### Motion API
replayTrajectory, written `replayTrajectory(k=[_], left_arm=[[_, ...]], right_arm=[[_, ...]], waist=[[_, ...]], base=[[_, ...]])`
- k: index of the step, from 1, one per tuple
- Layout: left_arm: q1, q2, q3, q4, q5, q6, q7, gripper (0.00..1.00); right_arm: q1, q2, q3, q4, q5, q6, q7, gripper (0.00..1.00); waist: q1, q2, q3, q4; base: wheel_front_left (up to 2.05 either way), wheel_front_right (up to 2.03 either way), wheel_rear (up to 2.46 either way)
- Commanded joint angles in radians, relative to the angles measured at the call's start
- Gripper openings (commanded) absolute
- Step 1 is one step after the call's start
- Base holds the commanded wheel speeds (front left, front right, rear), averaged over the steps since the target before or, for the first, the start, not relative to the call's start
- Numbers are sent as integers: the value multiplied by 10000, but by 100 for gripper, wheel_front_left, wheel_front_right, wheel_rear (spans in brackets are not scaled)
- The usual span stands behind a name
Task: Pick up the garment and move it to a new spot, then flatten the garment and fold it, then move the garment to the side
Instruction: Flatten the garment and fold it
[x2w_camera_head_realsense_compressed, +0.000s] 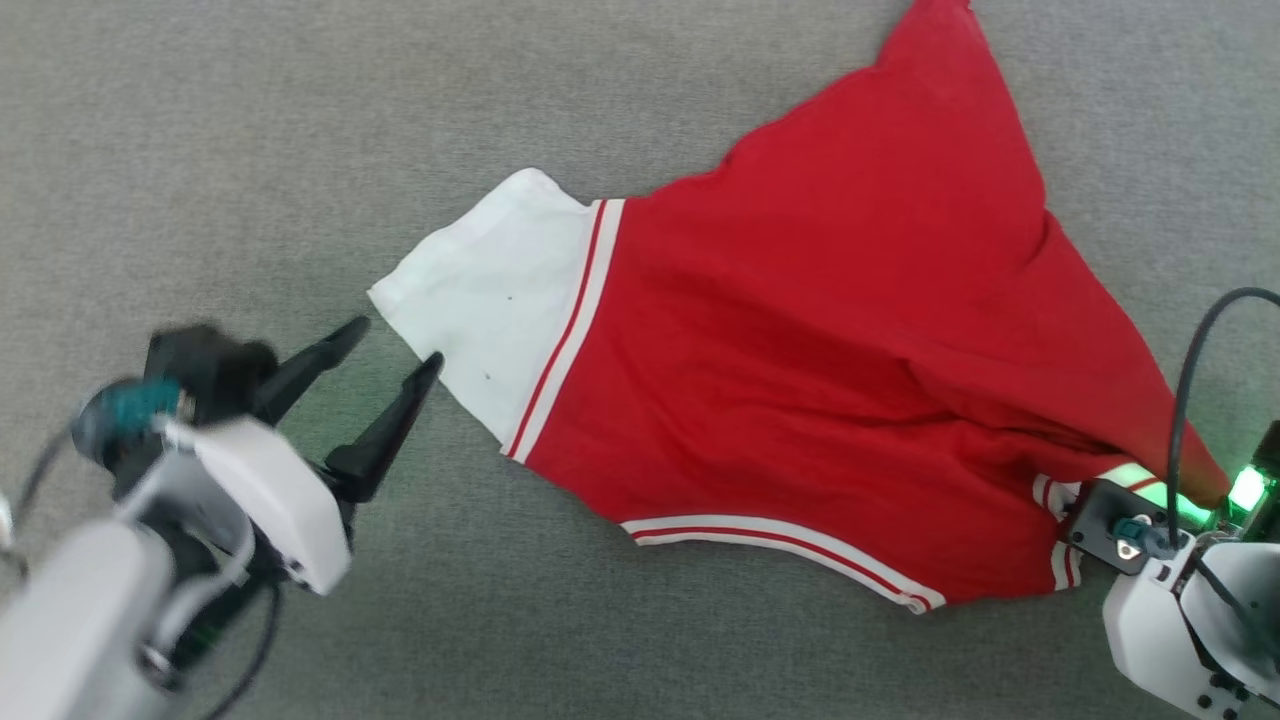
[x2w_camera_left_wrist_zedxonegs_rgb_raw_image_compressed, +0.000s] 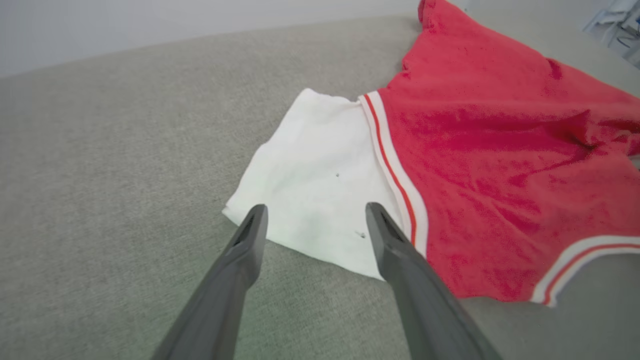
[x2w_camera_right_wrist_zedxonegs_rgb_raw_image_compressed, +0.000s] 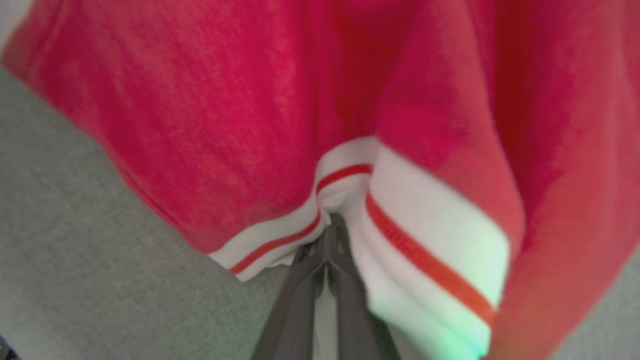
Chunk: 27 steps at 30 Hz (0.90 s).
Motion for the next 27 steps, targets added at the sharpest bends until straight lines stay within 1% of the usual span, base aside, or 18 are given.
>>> replayTrajectory(k=[1, 3, 5, 7, 9, 12, 16, 20, 23, 26, 27], left_arm=[[-613, 660, -473, -308, -856, 11, 1096, 100], [-1037, 1475, -1172, -457, -1993, 11, 2760, 100], [-1574, 2042, -1525, -492, -3078, 10, 4276, 100], [-2014, 2331, -1646, -258, -3945, 10, 5503, 100], [-2395, 2370, -1796, -58, -4535, 8, 6429, 100], [-2888, 2129, -1815, 372, -5108, 8, 6996, 100], [-3253, 1827, -2010, 907, -5279, 10, 7340, 100], [-3481, 1233, -2420, 1609, -5558, 9, 7776, 100], [-3664, 880, -2614, 1979, -5710, 9, 7797, 100], [-3874, 642, -2851, 2134, -5598, 8, 7843, 100], [-3933, 567, -2889, 2217, -5586, 8, 7774, 91]], right_arm=[[22, 262, 264, 214, -80, -48, 188, 0], [-79, 312, 308, 136, -120, -48, 214, 0], [-205, 344, 351, 108, -141, -30, 232, 0], [-274, 389, 404, 86, -184, -30, 216, 0], [-386, 425, 459, 104, -202, -30, 218, 0], [-488, 515, 482, 121, -218, -30, 264, 0], [-552, 607, 513, 175, -195, -31, 303, 0], [-679, 715, 628, 197, -225, -53, 325, 0], [-809, 748, 708, 227, -221, -53, 302, 0], [-912, 754, 779, 263, -179, -54, 277, 0], [-940, 750, 808, 270, -170, -54, 278, 0]], waist=[[0, -1, 15, -106], [0, -1, 51, -194], [0, -1, 110, -278], [0, -1, 192, -374], [0, -1, 271, -455], [0, -1, 411, -581], [0, -1, 544, -658], [0, -1, 651, -758], [0, -1, 693, -801], [0, -1, 714, -831], [0, -1, 715, -837]], base=[[0, 0, 0], [0, 0, 0], [0, 0, 0], [0, 0, 0], [0, 0, 0], [0, 0, 0], [0, 0, 0], [0, 0, 0], [0, 0, 0], [0, 0, 0], [0, 0, 0]])
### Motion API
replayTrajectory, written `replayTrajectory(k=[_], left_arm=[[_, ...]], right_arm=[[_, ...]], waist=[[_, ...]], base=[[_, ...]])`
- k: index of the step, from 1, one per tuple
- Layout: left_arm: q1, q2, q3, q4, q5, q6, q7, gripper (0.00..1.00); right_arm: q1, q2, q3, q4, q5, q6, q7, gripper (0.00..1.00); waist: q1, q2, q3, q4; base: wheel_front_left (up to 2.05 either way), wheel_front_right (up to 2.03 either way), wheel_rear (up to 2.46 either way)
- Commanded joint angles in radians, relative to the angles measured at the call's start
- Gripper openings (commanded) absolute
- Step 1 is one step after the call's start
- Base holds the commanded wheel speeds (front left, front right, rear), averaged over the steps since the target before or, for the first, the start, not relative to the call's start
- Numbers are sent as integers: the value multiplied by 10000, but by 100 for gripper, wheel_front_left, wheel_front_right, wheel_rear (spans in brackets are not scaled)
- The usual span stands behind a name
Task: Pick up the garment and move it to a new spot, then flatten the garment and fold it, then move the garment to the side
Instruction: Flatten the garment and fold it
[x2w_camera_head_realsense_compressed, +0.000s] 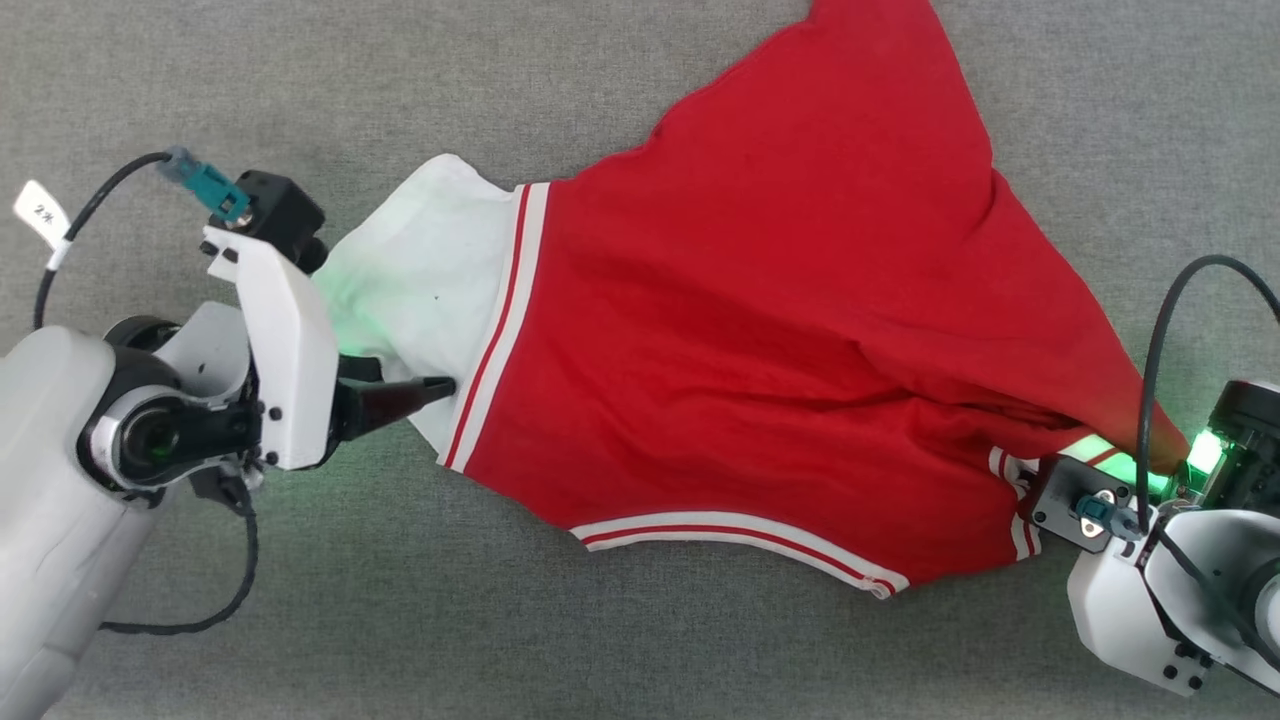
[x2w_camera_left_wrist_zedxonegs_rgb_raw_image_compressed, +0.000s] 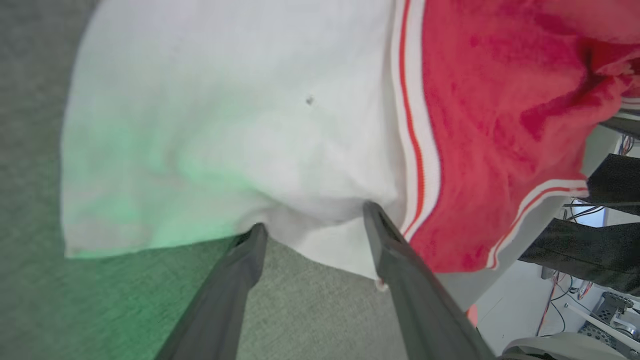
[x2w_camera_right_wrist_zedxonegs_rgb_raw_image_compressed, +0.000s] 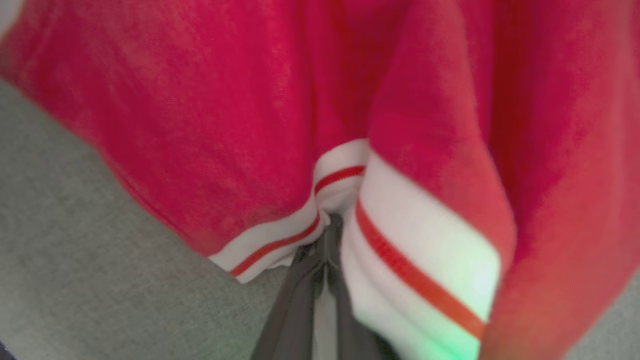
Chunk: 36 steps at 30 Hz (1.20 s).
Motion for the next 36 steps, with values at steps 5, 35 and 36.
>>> replayTrajectory(k=[5, 35, 36], left_arm=[[71, -523, -614, 343, -108, 8, 55, 0], [374, -81, 2583, -1857, -3628, 7, -3956, 0], [251, -131, 2620, -1797, -3508, 7, -4074, 0]], right_arm=[[9, 374, 361, 495, -24, -60, 97, 0], [1758, 996, -6635, -1454, -47, -58, -1767, 0], [1555, 1106, -6836, -1400, 27, -58, -1791, 0]], waist=[[-1, -1, -54, -89], [-1, -1, -1780, -367], [-1, -1, -1704, -344]], base=[[0, 0, 0], [0, 0, 0], [0, 0, 0]])
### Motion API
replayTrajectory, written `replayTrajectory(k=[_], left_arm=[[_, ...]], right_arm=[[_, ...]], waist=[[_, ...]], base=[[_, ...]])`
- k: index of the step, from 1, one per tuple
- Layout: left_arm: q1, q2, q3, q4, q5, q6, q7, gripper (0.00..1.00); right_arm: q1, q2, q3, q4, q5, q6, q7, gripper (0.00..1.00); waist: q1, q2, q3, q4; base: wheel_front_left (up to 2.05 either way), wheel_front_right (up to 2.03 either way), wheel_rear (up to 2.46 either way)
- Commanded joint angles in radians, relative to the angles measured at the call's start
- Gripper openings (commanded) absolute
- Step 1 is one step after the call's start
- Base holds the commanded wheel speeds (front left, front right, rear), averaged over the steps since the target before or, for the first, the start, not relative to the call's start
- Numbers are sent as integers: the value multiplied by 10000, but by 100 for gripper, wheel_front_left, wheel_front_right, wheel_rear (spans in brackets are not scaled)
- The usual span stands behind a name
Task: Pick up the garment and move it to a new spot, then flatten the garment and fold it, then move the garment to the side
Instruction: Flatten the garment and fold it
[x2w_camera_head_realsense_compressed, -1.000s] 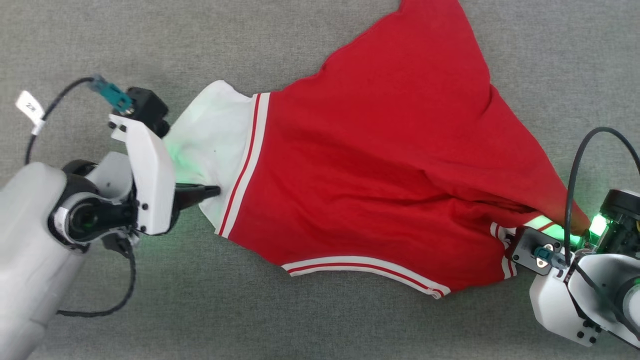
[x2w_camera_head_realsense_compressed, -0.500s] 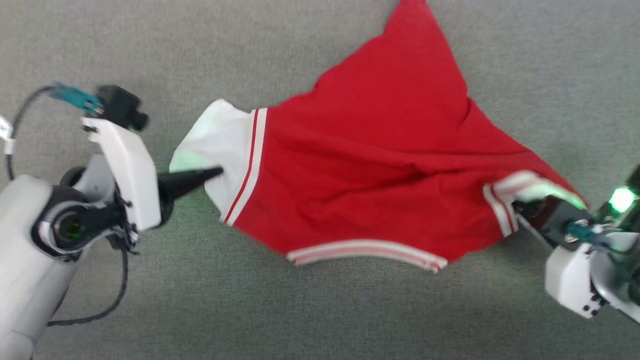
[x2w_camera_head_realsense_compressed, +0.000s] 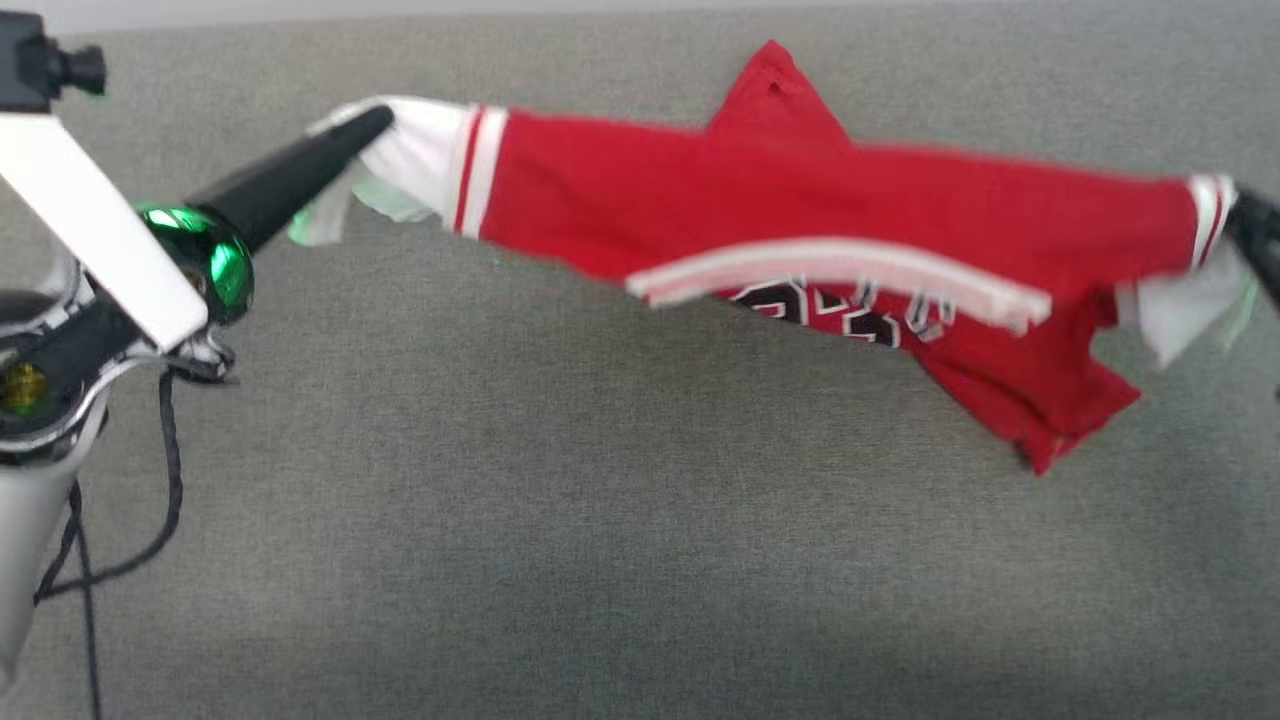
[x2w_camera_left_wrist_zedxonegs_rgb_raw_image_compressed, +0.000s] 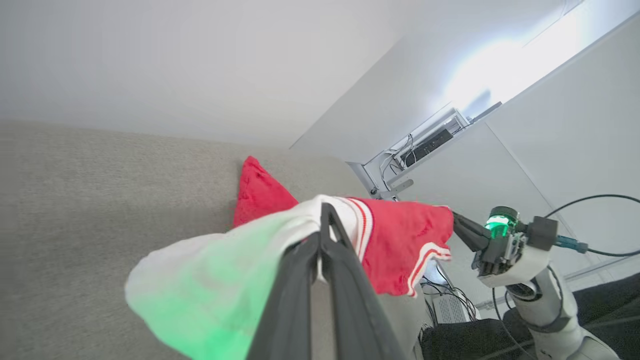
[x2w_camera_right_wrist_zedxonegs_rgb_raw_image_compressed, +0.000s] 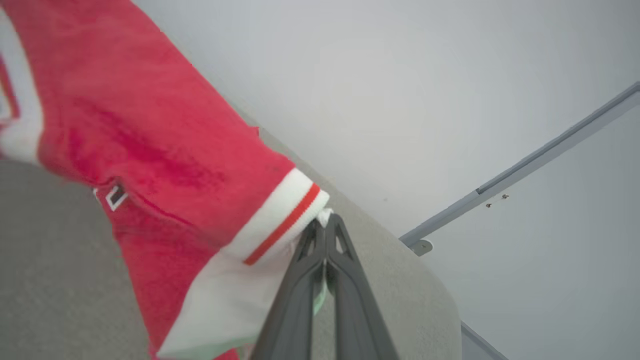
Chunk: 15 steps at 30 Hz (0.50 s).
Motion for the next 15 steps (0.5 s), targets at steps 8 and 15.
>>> replayTrajectory(k=[8, 15], left_arm=[[-3045, -1396, -95, 2799, 1808, 870, -1568, 0], [-7426, -2422, 150, 6361, 3860, 1390, -4395, 0]], right_arm=[[-4431, 1685, 951, 2370, 751, -52, -9, 0], [-9813, 3819, 1219, 6614, 1028, -52, -522, 0]], waist=[[0, 0, 1296, 103], [0, 0, 2388, -30]], base=[[0, 0, 0], [0, 0, 0]])
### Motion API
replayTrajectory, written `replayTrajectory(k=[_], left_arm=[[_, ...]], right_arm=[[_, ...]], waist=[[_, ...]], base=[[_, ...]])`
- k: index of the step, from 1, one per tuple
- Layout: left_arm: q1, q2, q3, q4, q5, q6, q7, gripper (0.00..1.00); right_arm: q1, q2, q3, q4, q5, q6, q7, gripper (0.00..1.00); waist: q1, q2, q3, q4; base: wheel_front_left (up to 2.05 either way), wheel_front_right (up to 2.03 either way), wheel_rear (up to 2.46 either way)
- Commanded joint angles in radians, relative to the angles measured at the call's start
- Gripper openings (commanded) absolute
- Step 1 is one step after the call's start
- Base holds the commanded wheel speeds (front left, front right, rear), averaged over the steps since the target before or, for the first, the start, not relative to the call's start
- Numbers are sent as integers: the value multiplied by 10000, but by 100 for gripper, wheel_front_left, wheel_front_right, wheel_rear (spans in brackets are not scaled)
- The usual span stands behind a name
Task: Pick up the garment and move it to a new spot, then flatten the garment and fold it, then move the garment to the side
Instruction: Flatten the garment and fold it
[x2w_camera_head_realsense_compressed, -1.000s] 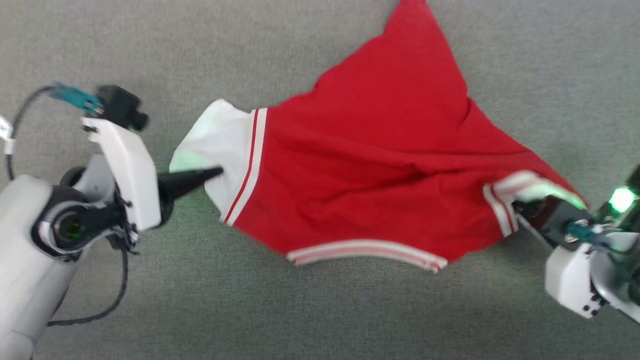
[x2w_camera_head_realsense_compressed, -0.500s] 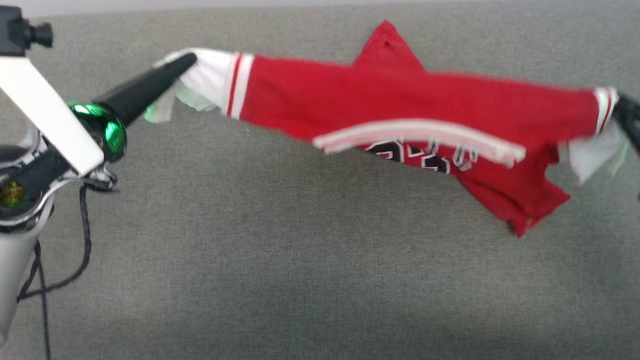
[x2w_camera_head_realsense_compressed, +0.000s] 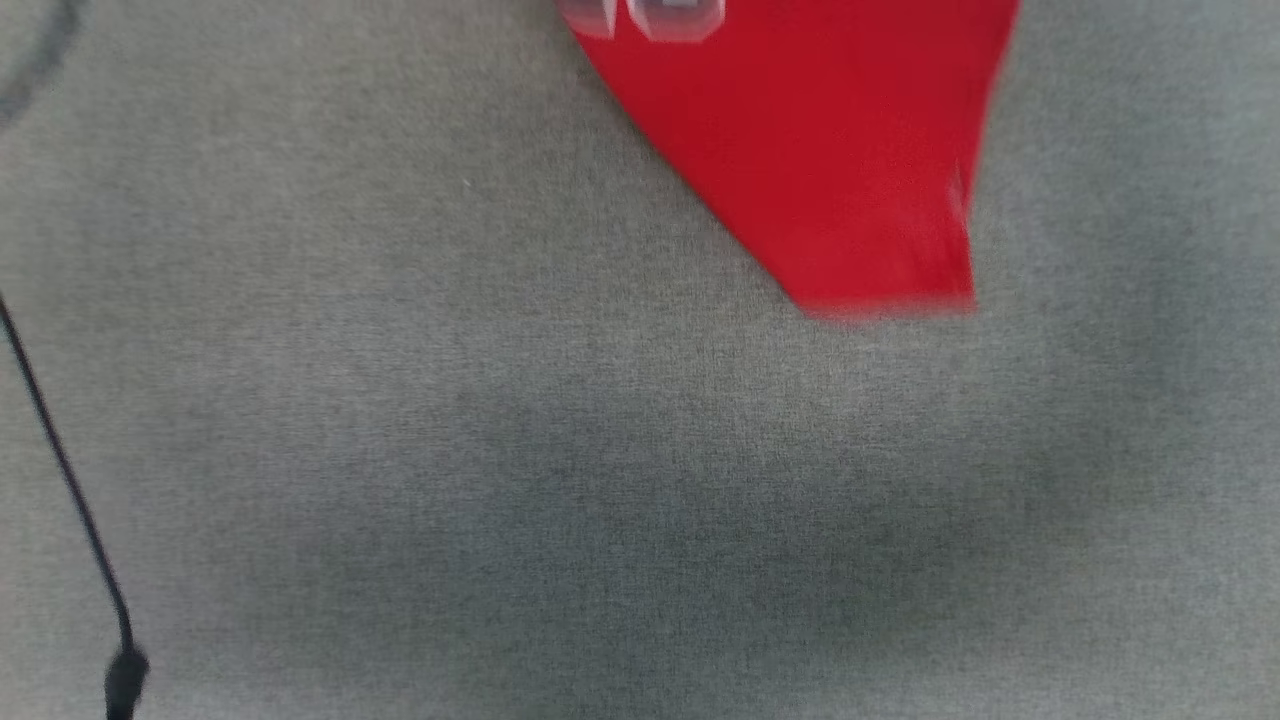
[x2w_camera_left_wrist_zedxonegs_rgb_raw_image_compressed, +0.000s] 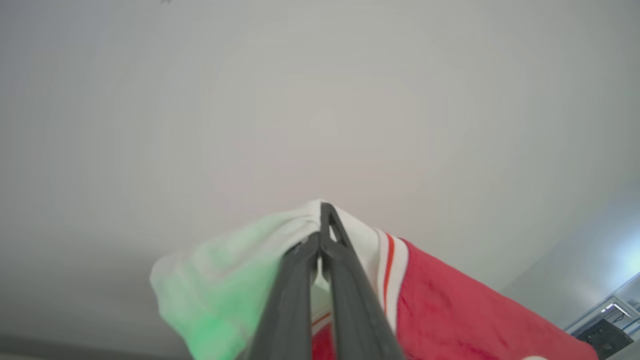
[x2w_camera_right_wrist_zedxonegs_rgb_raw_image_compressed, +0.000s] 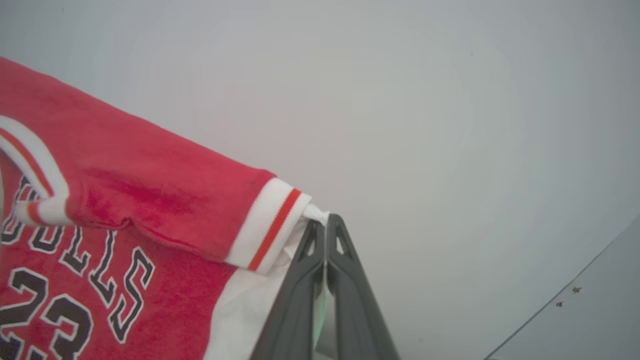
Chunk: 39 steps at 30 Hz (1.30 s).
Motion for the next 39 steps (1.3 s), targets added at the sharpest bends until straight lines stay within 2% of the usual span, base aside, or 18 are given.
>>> replayTrajectory(k=[1, 6, 9, 13, 16, 18, 24, 25, 29, 35, 39], left_arm=[[-769, -71, 84, 465, 235, -164, -432, 0], [-3107, -410, 550, 1990, 450, -734, -1946, 0], [-3693, -656, 815, 2694, 207, -1023, -2392, 0], [-3505, -712, 797, 3249, -78, -1330, -2199, 0], [-2685, -645, 580, 3344, -309, -1415, -1622, 0], [-1940, -637, 310, 2804, -485, -1436, -1076, 0], [1651, -86, -224, 502, -1659, -1433, -223, 0], [1651, -86, -224, 502, -1659, -1433, -223, 0], [4217, 293, -335, -1199, -2574, -1435, -39, 0], [7720, 1308, -943, -3597, -2770, -1436, -54, 0], [9601, 1958, -1271, -4719, -2506, -1437, -552, 0]], right_arm=[[-854, 198, -144, 679, -192, -52, -363, 0], [-3424, 881, -937, 2929, -974, -54, -1831, 0], [-4255, 1082, -1294, 4068, -1472, -57, -2588, 0], [-4676, 1119, -1121, 5001, -1714, -57, -3007, 0], [-4123, 1049, -549, 5378, -1529, -55, -2910, 0], [-3509, 953, -46, 5378, -1225, -55, -2728, 0], [-555, 304, 1394, 4080, 353, -52, -1982, 0], [-555, 304, 1394, 4080, 353, -52, -1982, 0], [1843, -635, 1895, 2396, 1460, -52, -1328, 0], [5461, -1864, 1518, -340, 2482, -52, -95, 0], [7538, -2342, 661, -2026, 2645, -52, 831, 0]], waist=[[0, 0, 403, -79], [0, 0, 475, -56], [0, 0, 315, -7], [0, 0, 110, 98], [0, 0, -15, 136], [0, 0, -93, 175], [0, 0, -411, 143], [0, 0, -411, 143], [0, 0, -591, 146], [0, 0, -894, 101], [0, 0, -1109, 70]], base=[[0, 0, 0], [0, 0, 0], [0, 0, 0], [0, 0, 0], [0, 0, 0], [0, 0, 0], [0, 0, 0], [0, 0, 0], [0, 0, 0], [0, 0, 0], [0, 0, 0]])
